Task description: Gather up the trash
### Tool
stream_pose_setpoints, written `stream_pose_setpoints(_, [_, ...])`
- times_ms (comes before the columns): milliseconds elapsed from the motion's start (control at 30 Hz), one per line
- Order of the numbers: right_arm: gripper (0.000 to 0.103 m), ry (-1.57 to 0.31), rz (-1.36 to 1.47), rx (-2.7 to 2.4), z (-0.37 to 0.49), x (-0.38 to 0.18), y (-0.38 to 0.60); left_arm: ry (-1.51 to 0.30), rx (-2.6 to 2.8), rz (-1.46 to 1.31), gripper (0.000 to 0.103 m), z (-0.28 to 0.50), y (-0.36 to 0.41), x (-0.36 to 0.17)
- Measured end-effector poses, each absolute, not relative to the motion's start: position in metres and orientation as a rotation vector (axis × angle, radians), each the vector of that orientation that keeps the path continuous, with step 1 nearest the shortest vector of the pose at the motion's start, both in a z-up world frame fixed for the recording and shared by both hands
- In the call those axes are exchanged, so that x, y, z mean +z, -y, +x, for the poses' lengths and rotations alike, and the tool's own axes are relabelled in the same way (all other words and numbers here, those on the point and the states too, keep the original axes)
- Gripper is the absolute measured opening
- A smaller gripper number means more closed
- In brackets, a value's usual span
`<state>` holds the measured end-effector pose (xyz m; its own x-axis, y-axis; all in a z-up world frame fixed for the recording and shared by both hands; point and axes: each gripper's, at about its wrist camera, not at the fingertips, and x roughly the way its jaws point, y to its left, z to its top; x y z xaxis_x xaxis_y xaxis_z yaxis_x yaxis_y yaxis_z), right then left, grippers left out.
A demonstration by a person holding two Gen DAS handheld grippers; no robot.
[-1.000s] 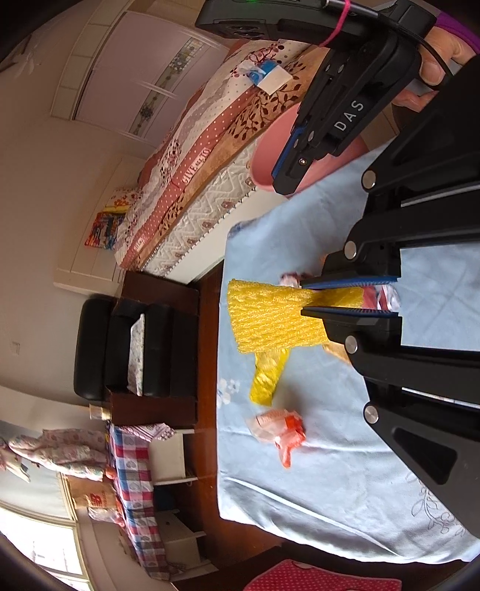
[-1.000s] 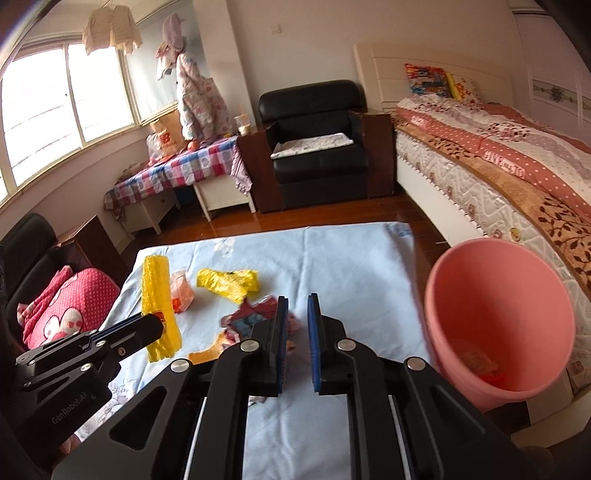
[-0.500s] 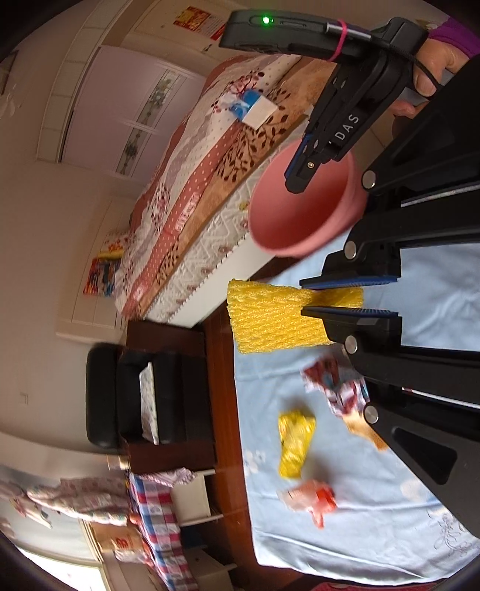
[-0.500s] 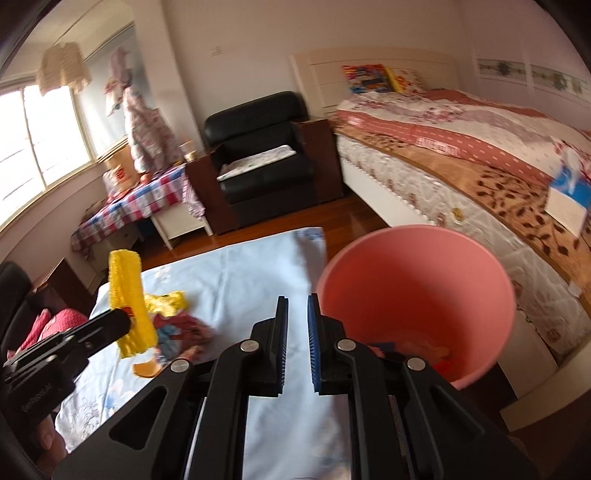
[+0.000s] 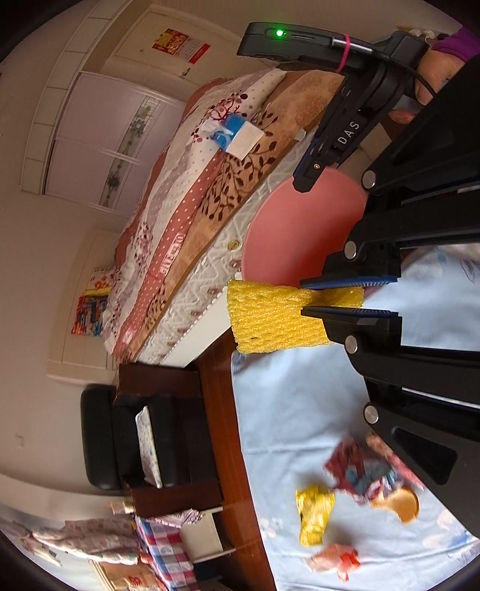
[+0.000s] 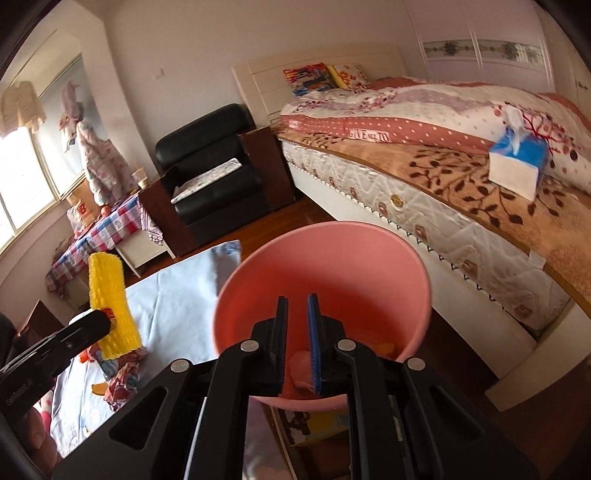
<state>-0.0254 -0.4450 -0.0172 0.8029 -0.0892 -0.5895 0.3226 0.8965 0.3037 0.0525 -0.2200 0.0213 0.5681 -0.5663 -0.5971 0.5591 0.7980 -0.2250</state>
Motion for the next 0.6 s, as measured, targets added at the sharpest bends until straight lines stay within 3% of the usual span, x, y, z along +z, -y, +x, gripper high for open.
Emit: stream_pose_setpoints(600, [0.011,-0.589,0.523,-0.176,-0.029,-0.040,0.482,-0.799,-0.748,0.020,0.008,0.075,0.303,-0.018])
